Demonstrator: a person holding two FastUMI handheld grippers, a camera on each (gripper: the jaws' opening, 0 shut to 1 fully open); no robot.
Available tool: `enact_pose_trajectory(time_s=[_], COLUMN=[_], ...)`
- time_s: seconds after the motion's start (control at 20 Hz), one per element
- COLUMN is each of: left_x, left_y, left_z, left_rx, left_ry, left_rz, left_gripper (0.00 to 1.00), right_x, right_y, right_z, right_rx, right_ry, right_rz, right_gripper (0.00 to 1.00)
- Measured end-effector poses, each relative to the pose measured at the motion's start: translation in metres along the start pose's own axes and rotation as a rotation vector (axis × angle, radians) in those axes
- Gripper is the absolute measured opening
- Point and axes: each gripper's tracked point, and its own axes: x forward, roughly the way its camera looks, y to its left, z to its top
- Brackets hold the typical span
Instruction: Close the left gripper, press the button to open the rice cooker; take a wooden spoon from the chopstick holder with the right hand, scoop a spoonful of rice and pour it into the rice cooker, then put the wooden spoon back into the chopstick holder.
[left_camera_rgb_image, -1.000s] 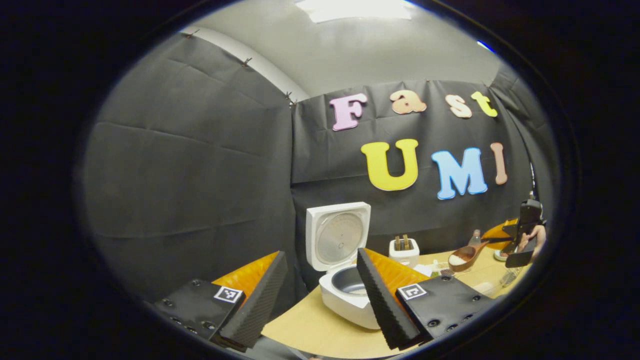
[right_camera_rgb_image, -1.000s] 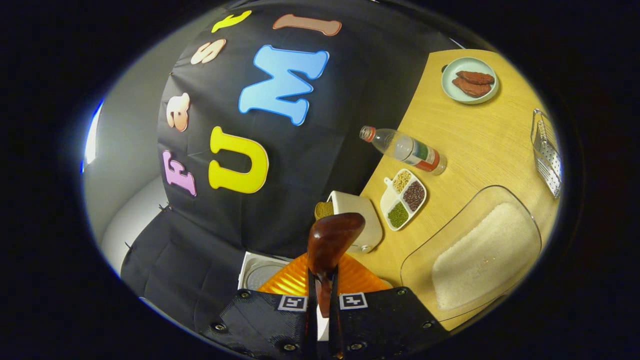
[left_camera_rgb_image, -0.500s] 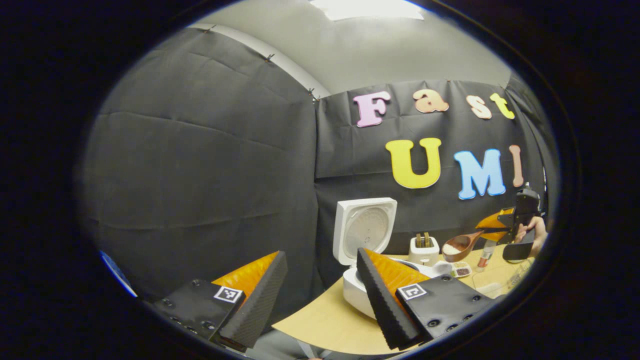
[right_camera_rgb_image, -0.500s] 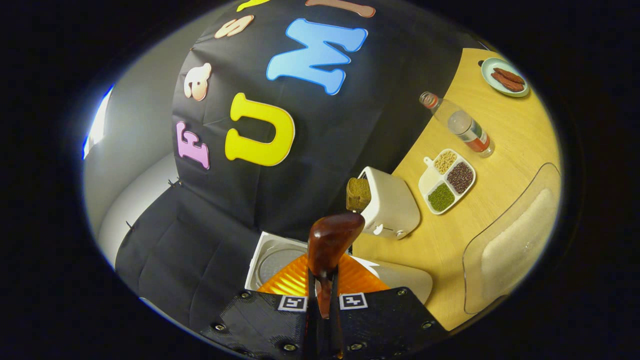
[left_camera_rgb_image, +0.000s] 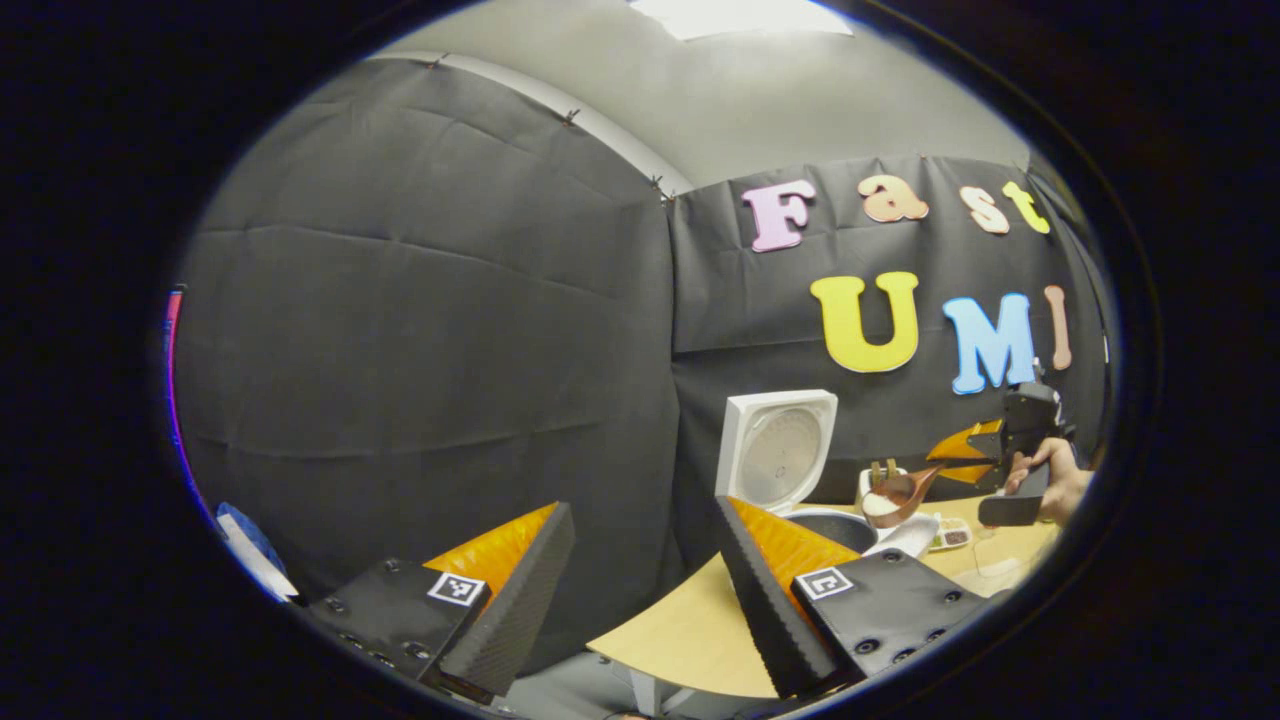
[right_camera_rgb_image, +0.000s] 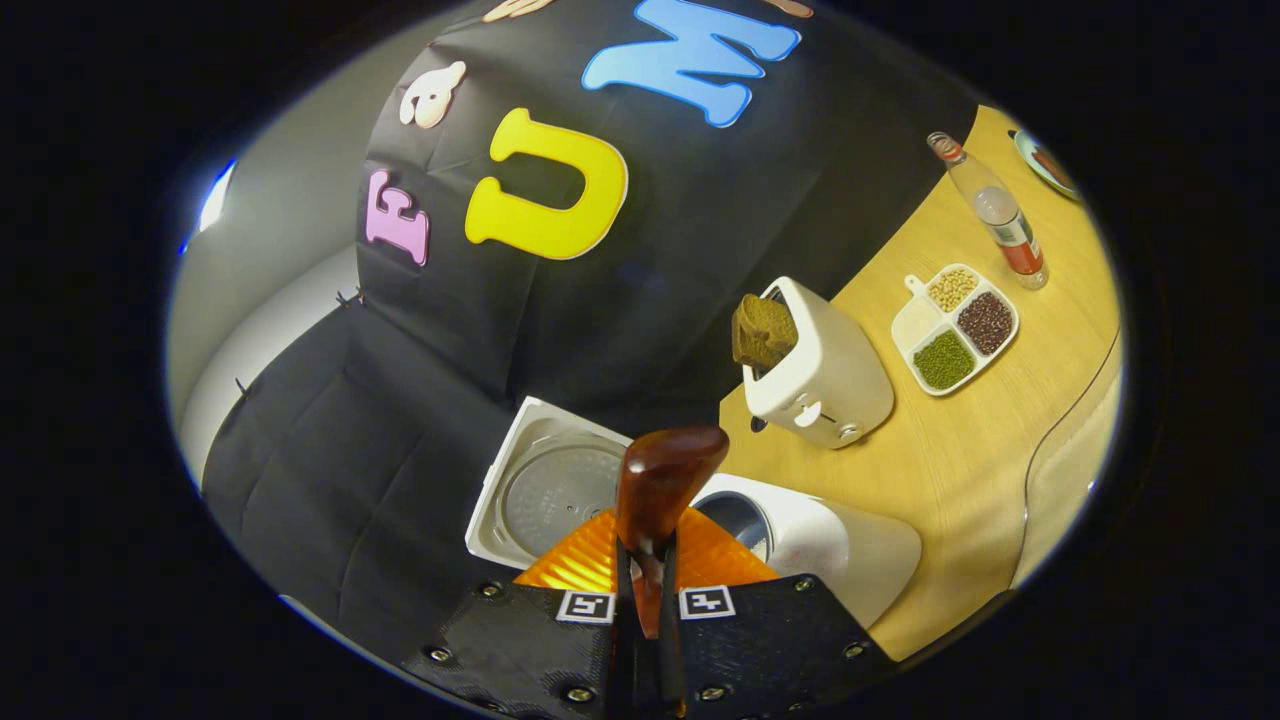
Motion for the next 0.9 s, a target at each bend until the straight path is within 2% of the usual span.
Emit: enact_pose_trajectory(time_s=[0.25, 0.6, 0.9], left_x=[-0.007, -0.004, -0.006], left_y=[0.02, 0.026, 0.033], left_z=[-0.009, -0.018, -0.026], left_rx=[0.003, 0.001, -0.007], left_ry=[0.019, 0.038, 0.052], left_rz=[0.041, 0.07, 0.081], left_gripper=[0.97, 0.97, 0.97], right_x=[0.033, 0.061, 0.066], right_y=[0.012, 0.004, 0.0], right_z=[-0.032, -0.063, -0.061], right_rx=[-0.116, -0.399, -0.656], right_ry=[0.044, 0.098, 0.09], right_rz=[0.001, -0.053, -0.081], right_gripper=[0.09, 0.09, 0.09])
